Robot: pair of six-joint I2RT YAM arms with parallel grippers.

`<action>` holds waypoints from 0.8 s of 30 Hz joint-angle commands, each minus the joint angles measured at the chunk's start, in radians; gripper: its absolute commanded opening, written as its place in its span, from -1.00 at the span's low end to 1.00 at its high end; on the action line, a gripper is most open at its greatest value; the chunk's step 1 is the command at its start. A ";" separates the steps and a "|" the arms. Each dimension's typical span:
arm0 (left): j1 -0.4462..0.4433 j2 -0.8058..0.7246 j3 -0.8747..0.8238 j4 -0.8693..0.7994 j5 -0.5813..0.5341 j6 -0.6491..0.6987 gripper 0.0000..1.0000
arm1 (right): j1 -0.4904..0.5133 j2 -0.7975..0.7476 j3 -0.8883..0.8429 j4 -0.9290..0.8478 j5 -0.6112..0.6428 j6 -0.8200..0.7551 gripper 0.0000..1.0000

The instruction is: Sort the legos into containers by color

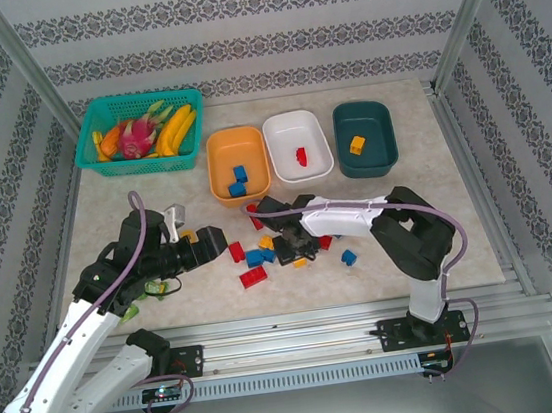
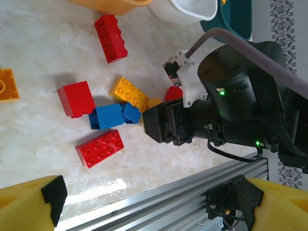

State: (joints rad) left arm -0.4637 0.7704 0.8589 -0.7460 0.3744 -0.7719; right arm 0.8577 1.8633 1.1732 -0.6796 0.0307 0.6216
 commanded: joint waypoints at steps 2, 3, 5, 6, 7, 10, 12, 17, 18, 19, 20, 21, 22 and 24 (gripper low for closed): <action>-0.007 -0.009 0.036 0.033 0.012 -0.011 0.88 | -0.013 0.009 0.010 -0.005 0.006 -0.012 -0.21; -0.008 -0.008 0.038 0.034 0.011 -0.012 0.88 | -0.013 0.002 0.004 -0.006 0.003 -0.011 -0.26; -0.007 -0.008 0.039 0.041 0.011 -0.016 0.88 | -0.012 -0.025 -0.008 -0.014 0.003 -0.007 -0.36; -0.007 -0.008 0.041 0.048 0.013 -0.017 0.88 | -0.011 -0.043 -0.013 -0.019 0.005 -0.004 -0.38; -0.007 -0.004 0.047 0.056 0.016 -0.018 0.87 | -0.010 -0.070 -0.018 -0.028 0.010 -0.001 -0.40; -0.007 0.027 0.074 0.091 0.038 -0.023 0.87 | -0.023 -0.178 -0.006 -0.079 0.032 0.006 -0.42; -0.010 0.068 0.103 0.126 0.057 -0.023 0.87 | -0.057 -0.253 0.021 -0.126 0.048 0.001 -0.42; -0.027 0.237 0.225 0.215 0.100 0.004 0.87 | -0.269 -0.378 0.091 -0.190 0.045 -0.059 -0.43; -0.033 0.281 0.252 0.234 0.105 0.013 0.87 | -0.330 -0.384 0.103 -0.187 0.039 -0.077 -0.43; -0.038 0.314 0.275 0.250 0.111 0.018 0.87 | -0.394 -0.381 0.120 -0.183 0.030 -0.096 -0.43; -0.042 0.357 0.299 0.276 0.115 0.019 0.87 | -0.445 -0.368 0.140 -0.180 0.022 -0.108 -0.43; -0.048 0.397 0.322 0.305 0.120 0.020 0.86 | -0.505 -0.346 0.165 -0.174 0.005 -0.120 -0.43; -0.051 0.434 0.342 0.326 0.125 0.022 0.87 | -0.552 -0.322 0.189 -0.168 -0.005 -0.127 -0.43; -0.060 0.514 0.393 0.364 0.131 0.027 0.87 | -0.644 -0.239 0.258 -0.165 -0.030 -0.134 -0.43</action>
State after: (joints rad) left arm -0.5041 1.2175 1.1934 -0.4961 0.4725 -0.7769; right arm 0.2974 1.5375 1.3705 -0.8135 0.0326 0.5346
